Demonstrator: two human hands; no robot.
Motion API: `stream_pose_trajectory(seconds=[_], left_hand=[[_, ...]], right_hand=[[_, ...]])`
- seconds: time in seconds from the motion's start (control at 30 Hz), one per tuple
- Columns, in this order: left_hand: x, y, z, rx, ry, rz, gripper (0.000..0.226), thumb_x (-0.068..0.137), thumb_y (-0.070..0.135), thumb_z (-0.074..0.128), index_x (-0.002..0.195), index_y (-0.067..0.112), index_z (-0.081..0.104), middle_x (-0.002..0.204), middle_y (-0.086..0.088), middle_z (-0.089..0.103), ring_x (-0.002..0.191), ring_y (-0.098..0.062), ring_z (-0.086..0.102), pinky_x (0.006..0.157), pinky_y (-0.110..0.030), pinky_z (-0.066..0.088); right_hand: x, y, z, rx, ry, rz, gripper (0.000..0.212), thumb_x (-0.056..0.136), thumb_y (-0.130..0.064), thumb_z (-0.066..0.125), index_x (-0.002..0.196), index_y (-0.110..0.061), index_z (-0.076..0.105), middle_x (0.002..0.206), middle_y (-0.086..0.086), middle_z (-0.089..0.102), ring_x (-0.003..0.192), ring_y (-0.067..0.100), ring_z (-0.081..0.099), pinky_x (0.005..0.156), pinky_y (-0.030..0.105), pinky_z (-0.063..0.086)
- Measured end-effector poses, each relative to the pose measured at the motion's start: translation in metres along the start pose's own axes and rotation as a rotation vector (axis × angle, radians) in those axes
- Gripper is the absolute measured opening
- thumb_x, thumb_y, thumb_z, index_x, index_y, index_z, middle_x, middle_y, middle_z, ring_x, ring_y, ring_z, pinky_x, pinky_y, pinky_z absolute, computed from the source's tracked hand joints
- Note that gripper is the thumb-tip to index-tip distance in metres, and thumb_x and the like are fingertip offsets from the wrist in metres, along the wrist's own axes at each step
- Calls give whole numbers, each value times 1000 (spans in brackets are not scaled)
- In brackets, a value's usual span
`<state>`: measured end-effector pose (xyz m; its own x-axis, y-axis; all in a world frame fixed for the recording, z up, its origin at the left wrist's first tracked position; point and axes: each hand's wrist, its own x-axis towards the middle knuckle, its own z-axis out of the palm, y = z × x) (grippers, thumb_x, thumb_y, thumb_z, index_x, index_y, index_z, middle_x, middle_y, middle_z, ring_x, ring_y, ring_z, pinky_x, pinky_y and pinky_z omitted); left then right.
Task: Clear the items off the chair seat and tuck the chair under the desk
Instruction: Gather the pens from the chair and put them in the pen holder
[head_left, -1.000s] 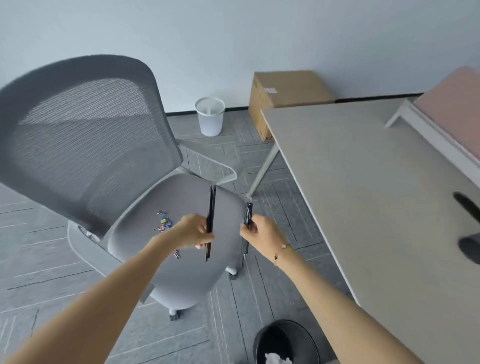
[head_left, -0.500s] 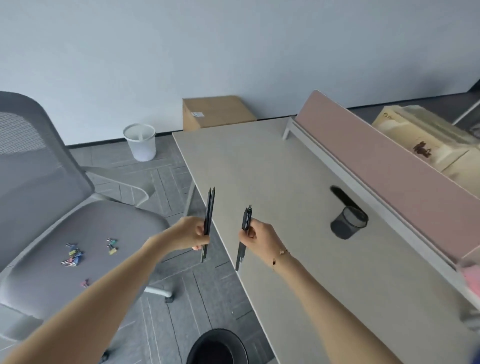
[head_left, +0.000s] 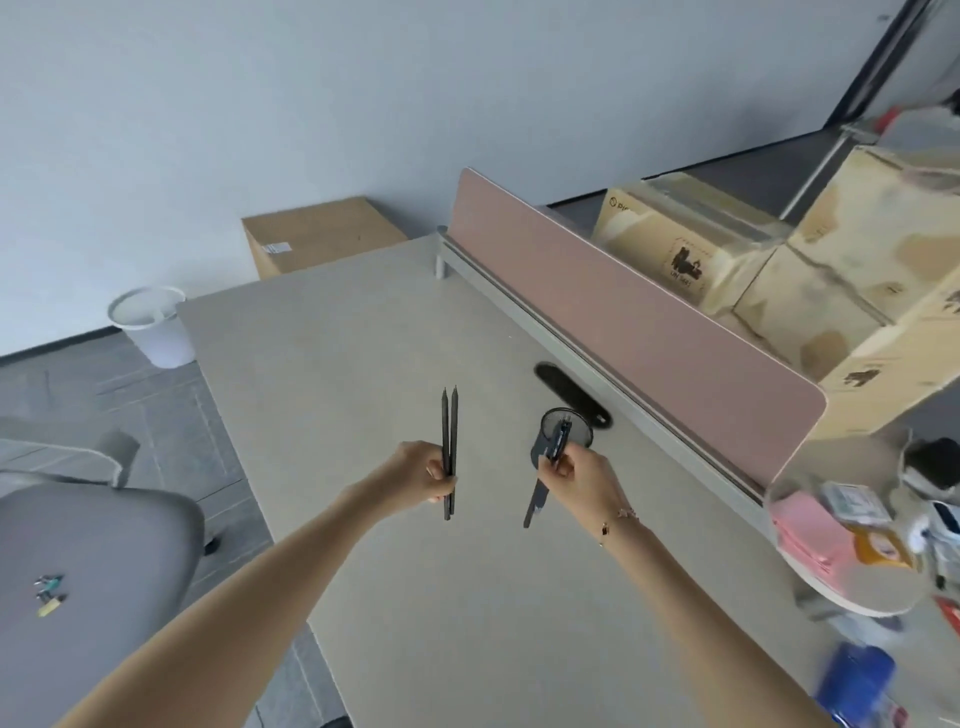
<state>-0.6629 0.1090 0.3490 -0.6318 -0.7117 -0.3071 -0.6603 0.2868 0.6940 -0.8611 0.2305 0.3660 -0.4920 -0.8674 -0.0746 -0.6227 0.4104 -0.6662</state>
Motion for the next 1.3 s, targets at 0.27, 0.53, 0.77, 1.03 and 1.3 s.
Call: stream_pose_trajectory(seconds=[0.27, 0.53, 0.77, 1.03, 1.3], left_hand=[[74, 73, 21, -12, 49, 136, 21, 78, 15, 65, 65, 29, 57, 65, 8, 64, 64, -9, 64, 71, -28, 55], [138, 92, 35, 12, 41, 151, 10, 80, 14, 66, 88, 8, 69, 81, -6, 72, 80, -19, 68, 85, -35, 57], [179, 103, 69, -40, 73, 162, 11, 80, 8, 65, 87, 1, 68, 89, -15, 75, 87, -25, 70, 84, -39, 56], [214, 97, 100, 72, -6, 132, 13, 81, 15, 65, 90, 6, 68, 87, -10, 73, 83, -23, 69, 81, -38, 57], [223, 83, 117, 109, -35, 94, 6, 78, 6, 60, 78, 4, 66, 72, -8, 62, 69, -22, 59, 73, -43, 55]], right_hand=[[39, 42, -52, -31, 114, 60, 28, 91, -31, 52, 89, -4, 61, 80, 14, 70, 76, 29, 64, 67, 36, 51], [91, 59, -57, 14, 123, 78, 23, 89, -30, 54, 85, -9, 61, 74, 11, 68, 75, 28, 64, 67, 35, 51], [119, 80, -49, -20, 104, 68, 22, 90, -29, 53, 86, -9, 60, 72, 4, 65, 71, 24, 61, 63, 31, 47], [139, 105, -25, -49, 18, 73, 22, 91, -30, 52, 76, -15, 49, 77, 4, 66, 81, 24, 65, 66, 31, 49], [154, 123, 1, -75, -101, 216, 39, 88, -27, 52, 56, -28, 31, 48, -8, 36, 49, 10, 37, 46, 24, 29]])
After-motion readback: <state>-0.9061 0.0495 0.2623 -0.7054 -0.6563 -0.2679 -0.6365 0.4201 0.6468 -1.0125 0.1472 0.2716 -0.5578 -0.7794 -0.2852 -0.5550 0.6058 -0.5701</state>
